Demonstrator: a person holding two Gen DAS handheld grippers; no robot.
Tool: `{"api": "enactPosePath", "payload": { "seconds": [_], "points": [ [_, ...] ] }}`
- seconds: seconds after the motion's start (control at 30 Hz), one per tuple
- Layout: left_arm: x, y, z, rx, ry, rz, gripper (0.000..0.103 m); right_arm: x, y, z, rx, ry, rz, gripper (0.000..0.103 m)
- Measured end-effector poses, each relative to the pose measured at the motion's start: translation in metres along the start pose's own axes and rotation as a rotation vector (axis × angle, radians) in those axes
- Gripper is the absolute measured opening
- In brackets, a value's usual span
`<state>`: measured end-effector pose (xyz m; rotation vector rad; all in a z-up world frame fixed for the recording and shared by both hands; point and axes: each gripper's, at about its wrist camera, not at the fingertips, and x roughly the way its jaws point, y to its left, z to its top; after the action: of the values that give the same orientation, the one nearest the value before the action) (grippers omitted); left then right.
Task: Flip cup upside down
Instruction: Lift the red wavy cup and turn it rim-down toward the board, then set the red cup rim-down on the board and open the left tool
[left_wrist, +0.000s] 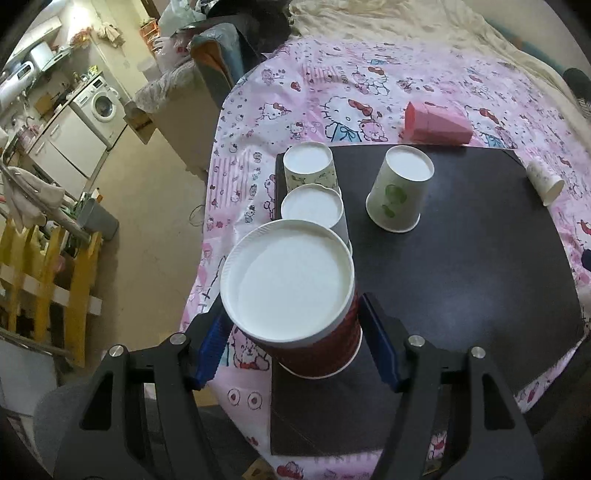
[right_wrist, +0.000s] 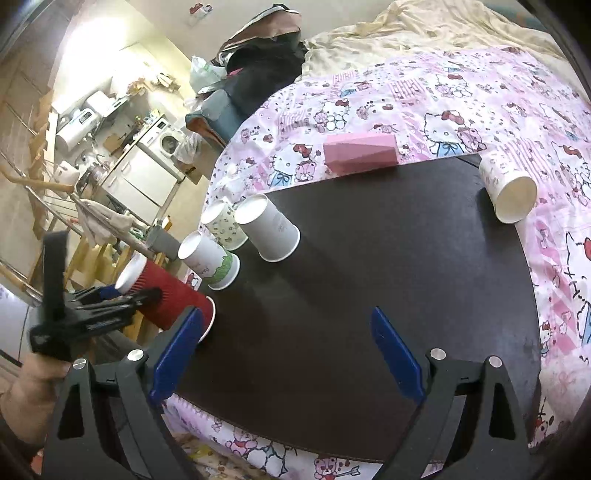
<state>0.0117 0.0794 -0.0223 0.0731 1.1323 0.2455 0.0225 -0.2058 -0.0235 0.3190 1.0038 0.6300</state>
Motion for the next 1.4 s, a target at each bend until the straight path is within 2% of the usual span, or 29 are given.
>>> {"api": "enactPosePath", "payload": {
  "seconds": [0.13, 0.2, 0.37, 0.53, 0.63, 0.8, 0.93, 1.07, 1.13, 1.2, 1.3, 1.4],
  "points": [
    [0.009, 0.007, 0.003, -0.039, 0.011, 0.005, 0.064, -0.003, 0.002, 0.001, 0.000, -0.015, 0.014, 0.094],
    [0.010, 0.003, 0.002, -0.012, -0.004, 0.047, 0.065, -0.002, 0.001, 0.001, 0.001, -0.012, 0.016, 0.094],
    [0.016, 0.001, -0.002, -0.012, 0.008, -0.001, 0.065, -0.001, 0.001, 0.000, -0.004, -0.005, 0.011, 0.094],
    [0.020, 0.003, -0.004, -0.030, 0.044, -0.043, 0.074, 0.000, 0.001, 0.000, 0.000, -0.006, 0.013, 0.094],
    [0.020, 0.004, -0.007, -0.033, 0.048, -0.039, 0.075, 0.000, 0.000, 0.001, -0.001, -0.005, 0.012, 0.094],
    [0.001, 0.009, -0.010, -0.042, 0.018, -0.041, 0.075, -0.001, -0.002, 0.001, 0.002, -0.008, 0.007, 0.094],
    [-0.040, 0.022, -0.008, -0.061, -0.079, -0.041, 0.075, -0.005, -0.007, 0.002, 0.013, -0.016, 0.001, 0.094],
    [-0.070, 0.023, 0.025, -0.039, -0.147, -0.079, 0.075, -0.014, -0.019, 0.007, 0.052, -0.039, -0.014, 0.094],
    [-0.074, 0.017, 0.045, -0.038, -0.154, -0.110, 0.075, -0.018, -0.024, 0.013, 0.070, -0.052, -0.038, 0.094],
    [-0.073, 0.004, 0.070, -0.026, -0.144, -0.180, 0.077, -0.023, -0.028, 0.019, 0.074, -0.066, -0.064, 0.094],
    [-0.062, -0.033, 0.107, 0.078, -0.110, -0.240, 0.077, -0.029, -0.038, 0.032, 0.086, -0.072, -0.106, 0.094],
    [-0.028, -0.086, 0.142, 0.302, 0.025, -0.323, 0.081, -0.030, -0.052, 0.042, 0.096, -0.049, -0.140, 0.094]
  ]
}}
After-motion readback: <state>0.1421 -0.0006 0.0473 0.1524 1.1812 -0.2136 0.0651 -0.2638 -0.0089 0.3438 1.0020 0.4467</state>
